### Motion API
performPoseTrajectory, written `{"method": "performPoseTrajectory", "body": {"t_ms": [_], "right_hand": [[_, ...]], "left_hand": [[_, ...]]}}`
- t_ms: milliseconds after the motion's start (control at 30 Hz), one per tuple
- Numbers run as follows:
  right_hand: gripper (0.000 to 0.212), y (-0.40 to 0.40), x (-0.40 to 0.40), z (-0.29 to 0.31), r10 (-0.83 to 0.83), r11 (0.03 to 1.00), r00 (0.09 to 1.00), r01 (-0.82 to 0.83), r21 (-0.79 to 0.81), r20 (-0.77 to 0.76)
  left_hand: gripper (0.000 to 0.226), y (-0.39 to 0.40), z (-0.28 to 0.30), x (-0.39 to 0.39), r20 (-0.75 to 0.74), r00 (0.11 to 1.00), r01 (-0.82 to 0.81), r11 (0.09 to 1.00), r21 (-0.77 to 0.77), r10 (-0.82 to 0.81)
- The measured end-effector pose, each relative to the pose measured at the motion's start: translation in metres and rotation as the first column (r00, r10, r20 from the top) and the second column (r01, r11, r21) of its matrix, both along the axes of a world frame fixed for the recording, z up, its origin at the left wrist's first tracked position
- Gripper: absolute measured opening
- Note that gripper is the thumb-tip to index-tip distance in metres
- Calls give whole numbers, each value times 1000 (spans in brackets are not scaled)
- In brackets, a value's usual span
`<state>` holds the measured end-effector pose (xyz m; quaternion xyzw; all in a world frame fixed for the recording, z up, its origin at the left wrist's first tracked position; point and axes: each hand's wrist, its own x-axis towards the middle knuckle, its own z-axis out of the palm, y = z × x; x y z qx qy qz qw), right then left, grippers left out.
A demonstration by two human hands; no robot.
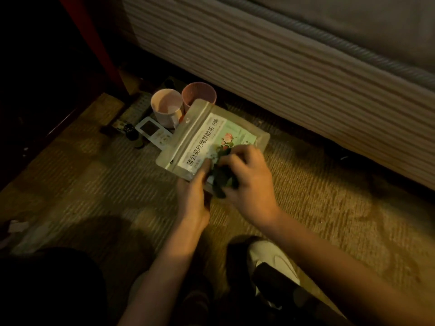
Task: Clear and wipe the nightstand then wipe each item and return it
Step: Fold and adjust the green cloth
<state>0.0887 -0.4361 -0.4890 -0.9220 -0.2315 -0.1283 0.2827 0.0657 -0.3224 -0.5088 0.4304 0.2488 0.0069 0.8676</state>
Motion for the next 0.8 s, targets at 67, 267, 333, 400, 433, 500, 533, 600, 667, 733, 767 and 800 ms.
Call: {"method": "performPoseTrajectory", "body": {"t_ms": [67, 267, 333, 400, 433, 500, 533, 600, 667, 733, 767, 800], "right_hand": [[37, -10, 23, 10, -145, 989, 988, 145, 5, -48], [33, -15, 68, 51, -289, 948, 951, 301, 108, -109], [33, -4, 69, 72, -255, 948, 966, 258, 185, -38], [33, 13, 67, 95, -157, 964, 986, 141, 225, 55], [33, 23, 66, 108, -93, 974, 989, 66, 219, 115], [32, 39, 64, 140, 41, 982, 973, -81, 170, 227], [33, 45, 67, 158, 89, 980, 957, -134, 147, 277], [37, 51, 78, 201, 114, 976, 926, -172, 134, 360], [36, 53, 93, 247, 53, 977, 900, -135, 163, 432], [32, 53, 109, 292, -38, 966, 879, -90, 244, 475], [31, 53, 115, 312, -87, 951, 876, -69, 302, 475], [30, 53, 120, 329, -133, 931, 875, -51, 361, 465]], "left_hand": [[51, 2, 0, -3, 31, 998, 57, 998, -13, -57], [58, 12, 28, 9, 89, 991, 99, 995, -12, -98], [63, 22, 55, 24, 137, 988, 67, 997, 48, -73], [62, 29, 90, 39, 189, 981, 14, 996, 86, -30], [59, 35, 108, 46, 213, 977, -22, 995, 95, 1], [55, 51, 146, 56, 264, 964, -67, 991, 118, 34], [55, 60, 166, 60, 288, 957, -70, 989, 134, 29], [59, 77, 208, 63, 348, 937, -78, 984, 160, 18], [57, 95, 251, 65, 417, 909, -115, 974, 193, 25], [46, 108, 290, 68, 473, 881, -131, 968, 213, 15], [39, 113, 308, 70, 492, 871, -120, 971, 209, 2], [33, 115, 324, 73, 504, 864, -101, 976, 194, -11]]}}
